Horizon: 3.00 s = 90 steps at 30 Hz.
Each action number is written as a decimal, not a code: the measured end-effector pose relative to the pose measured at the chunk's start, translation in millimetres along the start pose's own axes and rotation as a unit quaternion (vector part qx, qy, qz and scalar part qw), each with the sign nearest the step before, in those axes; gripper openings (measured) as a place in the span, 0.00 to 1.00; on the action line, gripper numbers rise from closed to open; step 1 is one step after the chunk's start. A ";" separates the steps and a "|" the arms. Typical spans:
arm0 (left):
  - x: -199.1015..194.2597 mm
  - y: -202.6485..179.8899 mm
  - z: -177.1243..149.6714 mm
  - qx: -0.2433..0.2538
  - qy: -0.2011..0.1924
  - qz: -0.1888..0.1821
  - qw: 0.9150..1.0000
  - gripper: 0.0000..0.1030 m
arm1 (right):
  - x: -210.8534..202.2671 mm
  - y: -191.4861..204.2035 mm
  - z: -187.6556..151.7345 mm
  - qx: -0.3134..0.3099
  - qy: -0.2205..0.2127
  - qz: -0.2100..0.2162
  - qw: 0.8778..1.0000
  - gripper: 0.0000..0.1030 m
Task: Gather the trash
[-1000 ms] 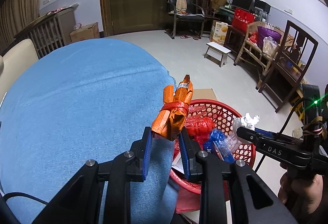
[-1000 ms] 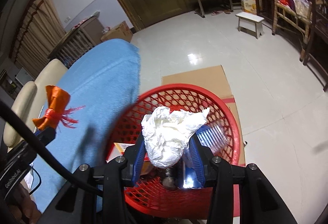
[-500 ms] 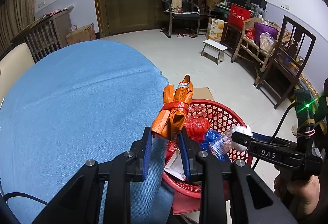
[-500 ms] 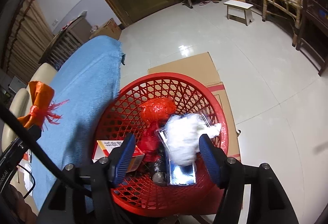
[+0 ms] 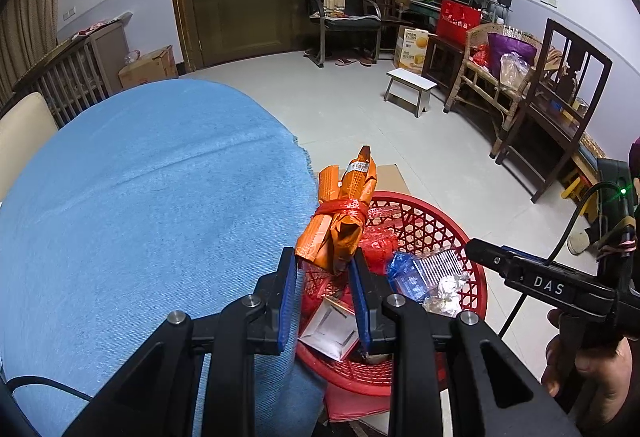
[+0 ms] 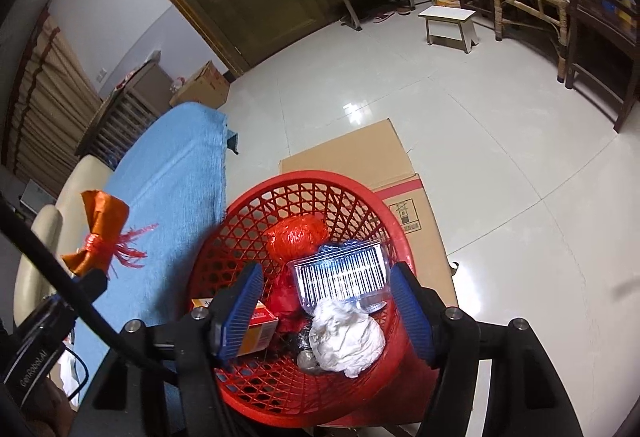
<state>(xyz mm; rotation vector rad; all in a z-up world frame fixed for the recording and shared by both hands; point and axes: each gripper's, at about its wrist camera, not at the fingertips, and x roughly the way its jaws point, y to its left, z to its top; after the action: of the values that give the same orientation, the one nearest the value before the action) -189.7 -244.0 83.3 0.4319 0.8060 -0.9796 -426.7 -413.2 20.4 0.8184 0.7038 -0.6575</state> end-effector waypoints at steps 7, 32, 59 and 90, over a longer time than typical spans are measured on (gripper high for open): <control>9.7 -4.3 1.6 0.004 0.009 -0.005 1.000 0.26 | -6.0 -5.0 2.7 0.007 -0.014 0.003 1.000 0.68; 32.6 -13.9 12.3 0.013 0.032 -0.007 0.999 0.67 | -39.1 -12.8 17.8 0.029 -0.070 -0.011 0.997 0.68; -43.9 82.3 -21.9 -0.076 -0.033 -0.007 0.997 0.82 | -27.1 86.9 -39.9 -0.079 -0.043 -0.058 0.994 0.79; -58.9 85.7 -37.5 -0.052 -0.048 0.031 0.997 0.83 | -42.5 105.9 -69.4 -0.112 -0.062 -0.105 0.986 0.80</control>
<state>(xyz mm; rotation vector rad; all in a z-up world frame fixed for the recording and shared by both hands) -149.1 -142.9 102.3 0.3156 0.7491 -0.8907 -393.3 -291.0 62.8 0.4964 0.7416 -0.7949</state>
